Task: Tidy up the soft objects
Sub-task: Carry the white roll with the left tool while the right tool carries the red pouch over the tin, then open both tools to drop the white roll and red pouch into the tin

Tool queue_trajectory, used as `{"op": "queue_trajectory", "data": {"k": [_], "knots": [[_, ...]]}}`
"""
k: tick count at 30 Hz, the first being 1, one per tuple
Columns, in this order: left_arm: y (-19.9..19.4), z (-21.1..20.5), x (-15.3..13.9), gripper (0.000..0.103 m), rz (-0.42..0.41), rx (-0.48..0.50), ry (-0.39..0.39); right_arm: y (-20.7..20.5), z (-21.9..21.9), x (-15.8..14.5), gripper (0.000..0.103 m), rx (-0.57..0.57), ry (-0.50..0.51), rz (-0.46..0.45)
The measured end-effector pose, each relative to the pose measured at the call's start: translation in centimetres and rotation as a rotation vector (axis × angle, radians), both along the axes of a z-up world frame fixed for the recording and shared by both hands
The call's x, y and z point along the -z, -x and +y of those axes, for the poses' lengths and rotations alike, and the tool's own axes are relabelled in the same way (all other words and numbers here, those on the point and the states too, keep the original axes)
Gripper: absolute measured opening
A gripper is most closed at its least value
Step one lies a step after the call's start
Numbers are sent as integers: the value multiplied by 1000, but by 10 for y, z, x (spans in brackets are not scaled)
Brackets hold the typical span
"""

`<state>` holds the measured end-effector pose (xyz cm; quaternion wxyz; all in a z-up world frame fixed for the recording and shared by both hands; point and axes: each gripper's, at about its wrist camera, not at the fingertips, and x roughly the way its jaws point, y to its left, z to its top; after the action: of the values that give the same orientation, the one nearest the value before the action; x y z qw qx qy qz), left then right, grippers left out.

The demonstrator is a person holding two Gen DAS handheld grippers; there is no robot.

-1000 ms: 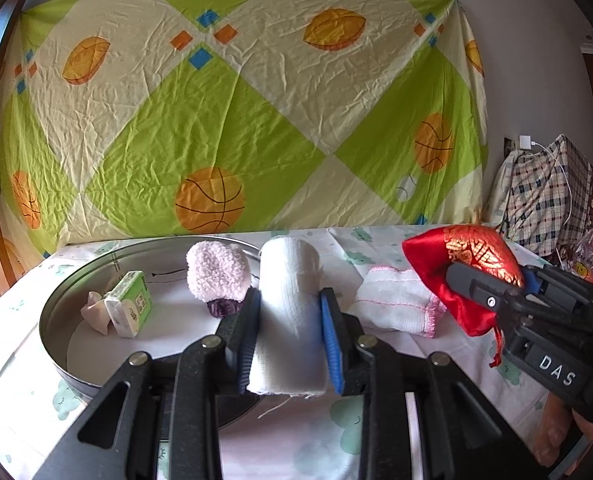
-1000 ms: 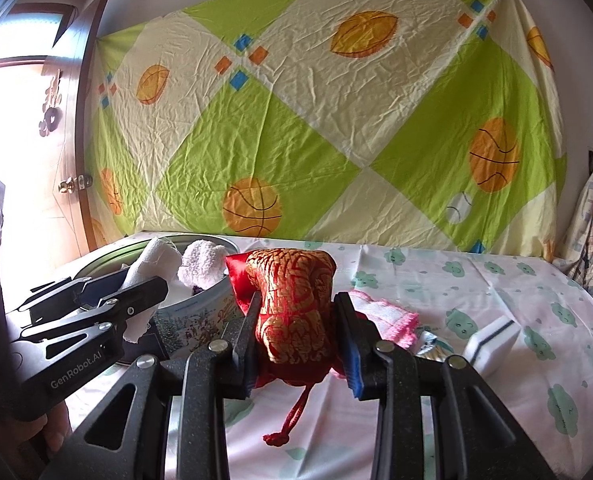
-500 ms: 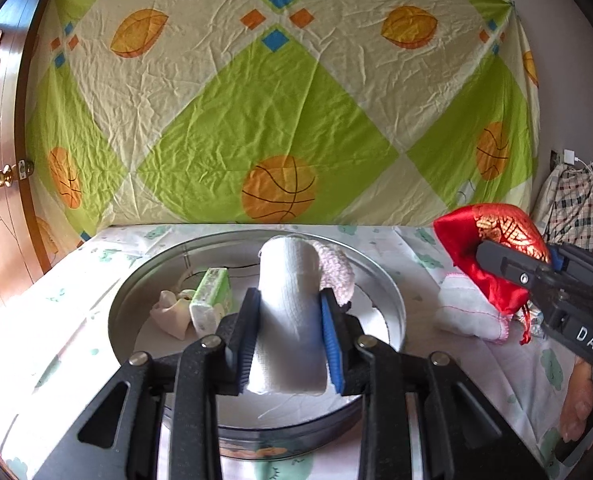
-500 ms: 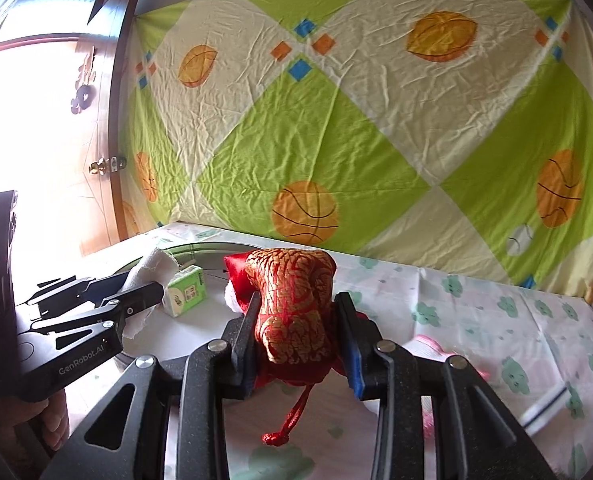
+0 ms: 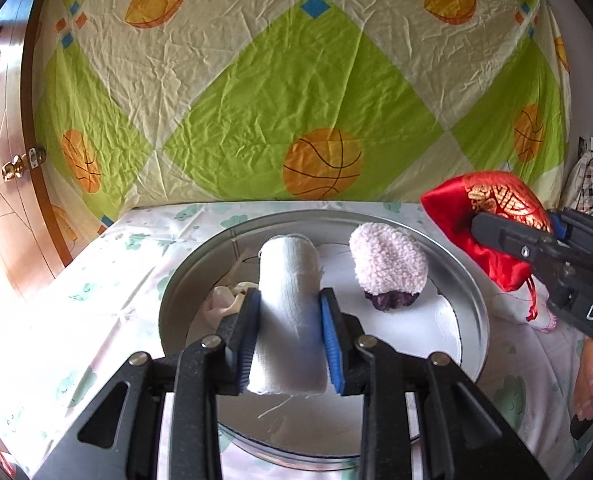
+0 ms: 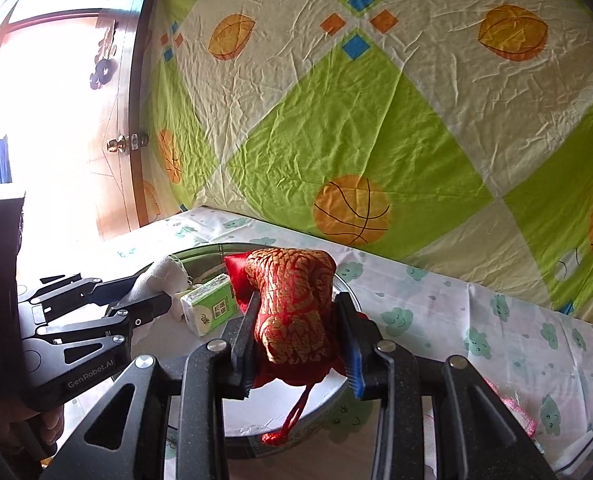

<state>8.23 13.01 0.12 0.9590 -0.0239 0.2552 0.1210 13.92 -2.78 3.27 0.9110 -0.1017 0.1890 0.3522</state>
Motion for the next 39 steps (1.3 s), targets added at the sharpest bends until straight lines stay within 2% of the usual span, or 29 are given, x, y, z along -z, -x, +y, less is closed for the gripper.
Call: {"op": "queue_trajectory", "data": {"k": [9, 17, 21, 31, 39], "knots": [[-10, 15, 4, 28, 47, -4, -7, -15, 25, 5, 37, -20, 31, 40], [-21, 31, 9, 28, 93, 9, 48, -23, 41, 12, 37, -27, 60, 80], [-24, 31, 11, 28, 109, 20, 42, -25, 49, 17, 37, -35, 75, 100], [-34, 36, 16, 28, 161, 49, 86, -37, 59, 33, 38, -25, 121, 179], [-36, 36, 17, 28, 171, 50, 73, -37, 62, 45, 38, -36, 139, 213]]}}
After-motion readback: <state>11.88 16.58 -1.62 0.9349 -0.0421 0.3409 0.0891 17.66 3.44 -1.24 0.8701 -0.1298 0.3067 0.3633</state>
